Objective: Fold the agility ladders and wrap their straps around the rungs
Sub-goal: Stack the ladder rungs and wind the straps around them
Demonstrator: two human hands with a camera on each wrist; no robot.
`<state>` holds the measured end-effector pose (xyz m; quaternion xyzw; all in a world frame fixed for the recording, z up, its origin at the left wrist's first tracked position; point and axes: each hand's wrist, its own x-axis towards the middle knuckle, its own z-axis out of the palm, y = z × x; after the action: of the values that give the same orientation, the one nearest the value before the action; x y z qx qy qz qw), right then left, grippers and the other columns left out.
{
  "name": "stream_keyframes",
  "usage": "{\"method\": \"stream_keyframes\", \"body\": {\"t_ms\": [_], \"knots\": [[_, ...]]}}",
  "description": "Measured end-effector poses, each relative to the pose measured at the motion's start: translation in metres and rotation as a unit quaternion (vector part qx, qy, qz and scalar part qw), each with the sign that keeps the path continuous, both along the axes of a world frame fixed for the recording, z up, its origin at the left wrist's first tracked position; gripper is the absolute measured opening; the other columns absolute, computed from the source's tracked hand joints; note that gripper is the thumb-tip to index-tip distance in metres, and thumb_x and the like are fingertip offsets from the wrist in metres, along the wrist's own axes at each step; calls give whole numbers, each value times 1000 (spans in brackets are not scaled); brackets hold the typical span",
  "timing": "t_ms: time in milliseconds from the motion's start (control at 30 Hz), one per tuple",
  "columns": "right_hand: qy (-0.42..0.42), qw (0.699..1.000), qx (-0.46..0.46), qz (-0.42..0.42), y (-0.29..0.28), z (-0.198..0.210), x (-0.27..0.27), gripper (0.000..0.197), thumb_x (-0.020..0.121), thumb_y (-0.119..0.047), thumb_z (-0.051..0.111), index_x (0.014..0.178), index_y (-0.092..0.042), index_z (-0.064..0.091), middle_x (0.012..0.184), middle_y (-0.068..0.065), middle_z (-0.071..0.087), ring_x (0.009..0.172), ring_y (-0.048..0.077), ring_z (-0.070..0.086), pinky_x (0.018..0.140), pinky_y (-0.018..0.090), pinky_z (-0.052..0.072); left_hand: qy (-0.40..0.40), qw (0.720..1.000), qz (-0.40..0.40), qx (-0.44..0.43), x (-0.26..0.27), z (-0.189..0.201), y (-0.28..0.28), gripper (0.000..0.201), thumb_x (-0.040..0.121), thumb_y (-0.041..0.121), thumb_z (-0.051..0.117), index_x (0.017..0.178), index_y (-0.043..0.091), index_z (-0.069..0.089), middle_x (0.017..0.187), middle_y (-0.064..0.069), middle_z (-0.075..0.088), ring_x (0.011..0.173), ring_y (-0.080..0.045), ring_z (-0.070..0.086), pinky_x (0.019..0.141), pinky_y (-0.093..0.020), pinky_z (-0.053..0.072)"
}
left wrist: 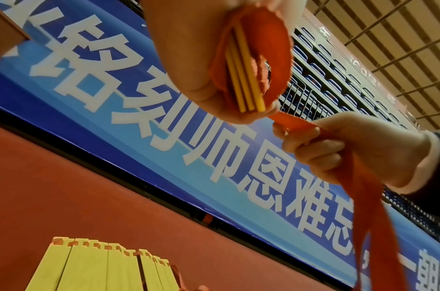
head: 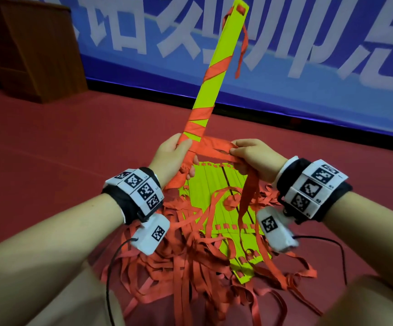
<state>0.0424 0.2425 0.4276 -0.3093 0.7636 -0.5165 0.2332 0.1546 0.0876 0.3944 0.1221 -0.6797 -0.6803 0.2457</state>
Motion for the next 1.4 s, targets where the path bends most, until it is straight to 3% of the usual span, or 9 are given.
{"method": "stream_keyframes", "body": {"t_ms": [133,267,467,600,767,967,1200,1300,1400], "knots": [[-5,1000,-23,19,-5,5,4,26,98,-18,53,73,-11,51,53,0,47,34,4,31,35,15,26,25,999,34,23,-6,3,-1,30,103,35,40,84,16,52,58,-5,57,41,-21,49,42,-25,40],[25,999,-23,-13,-7,5,-1,25,95,-13,57,70,-11,55,46,-6,54,35,4,34,35,15,27,17,997,28,68,-9,3,2,39,104,46,32,88,15,51,59,-3,53,42,-18,45,44,-25,36],[-32,996,-79,-32,-11,6,4,24,98,-10,51,74,-11,57,63,5,61,37,3,37,37,14,28,-7,1000,30,8,-12,-3,8,30,104,34,38,81,18,50,68,0,44,51,-13,38,49,-25,30],[-29,992,-105,-67,-13,10,7,26,98,-10,50,73,-11,58,38,-4,43,32,4,34,35,15,27,-26,999,-5,-27,-13,-10,12,3,97,25,56,95,23,56,78,2,55,63,-10,54,56,-23,47],[-6,994,-49,-93,-6,3,7,27,98,-16,51,76,-6,62,35,-3,42,29,6,33,35,16,26,-76,995,-67,23,-11,-14,15,21,90,18,66,104,15,51,94,-7,62,82,-21,66,67,-38,60],[24,996,-24,-78,3,5,8,25,98,-19,53,80,-9,67,34,-5,43,29,4,34,35,16,28,-47,990,-120,59,-5,-7,25,37,91,3,62,122,10,42,85,-11,70,58,-21,68,52,-29,56],[96,995,8,-40,5,10,2,18,95,0,50,84,-6,63,36,-10,49,31,-1,41,39,11,34,17,991,-112,69,-12,-8,25,65,93,-8,50,143,31,35,78,-9,62,57,-17,64,56,-27,56],[129,991,17,-26,8,12,-6,29,95,0,47,77,-13,65,57,4,59,35,0,43,42,12,35,43,979,-120,162,-11,-2,23,57,95,-8,44,135,32,38,79,-11,57,56,-18,60,53,-29,54],[162,986,31,-19,12,14,-13,35,95,-1,46,74,-19,67,79,26,62,39,3,45,47,17,38,29,967,-96,232,-14,6,17,16,97,14,45,113,16,46,71,-9,51,48,-15,48,45,-23,42]]}}
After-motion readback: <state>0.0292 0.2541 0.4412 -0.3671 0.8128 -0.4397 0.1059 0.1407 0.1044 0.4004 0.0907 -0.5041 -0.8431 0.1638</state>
